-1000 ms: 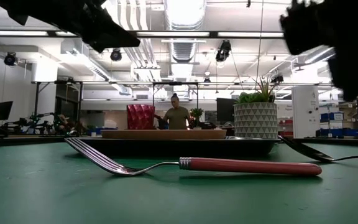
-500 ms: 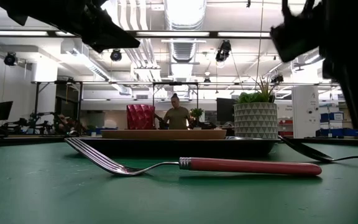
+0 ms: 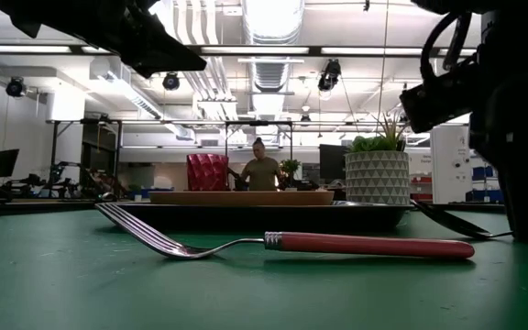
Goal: Pick and place plate/cup/fork/spoon on tray
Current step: Put the blue spoon on the top of the black tray
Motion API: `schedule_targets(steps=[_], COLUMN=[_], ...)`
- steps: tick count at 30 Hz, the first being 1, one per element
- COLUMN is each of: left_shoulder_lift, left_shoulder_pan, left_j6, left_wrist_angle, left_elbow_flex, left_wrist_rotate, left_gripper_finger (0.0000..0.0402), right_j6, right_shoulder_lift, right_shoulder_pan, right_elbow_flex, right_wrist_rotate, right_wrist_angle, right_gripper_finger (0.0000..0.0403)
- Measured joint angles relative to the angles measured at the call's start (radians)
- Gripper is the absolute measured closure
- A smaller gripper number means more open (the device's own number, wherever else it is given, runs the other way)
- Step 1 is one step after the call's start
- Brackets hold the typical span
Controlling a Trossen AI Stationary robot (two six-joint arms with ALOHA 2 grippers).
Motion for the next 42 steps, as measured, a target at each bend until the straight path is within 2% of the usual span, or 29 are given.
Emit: schedule_targets(steps=[10, 19, 26, 34, 42], left_shoulder_lift=[0.000, 0.000, 0.000, 0.001, -0.024], left_shoulder_pan=[0.000, 0.000, 0.000, 0.000, 0.000], left_j6=[-0.001, -0.003, -0.003, -0.003, -0.003], left_wrist_angle=[0.000, 0.001, 0.010, 0.015, 0.018], left_elbow_flex=[0.000, 0.000, -0.001, -0.001, -0.001], left_wrist_rotate=[0.000, 0.000, 0.000, 0.000, 0.000], left_gripper_finger=[0.0400, 0.0400, 0.0400, 0.0400, 0.0400], right_j6=[0.064, 0.035, -0.021, -0.243, -0.692], right_shoulder_lift=[-0.037, -0.187, -0.321, -0.331, -0.316], right_shoulder_pan=[0.000, 0.000, -0.015, -0.101, -0.320], right_elbow_flex=[-0.053, -0.026, 0.050, 0.133, 0.289], right_wrist_rotate=[0.014, 0.015, 0.156, 0.189, 0.189], right_wrist_angle=[0.031, -0.061, -0.134, -0.157, -0.161], right_gripper_finger=[0.0386, 0.0393, 0.0393, 0.0394, 0.0394])
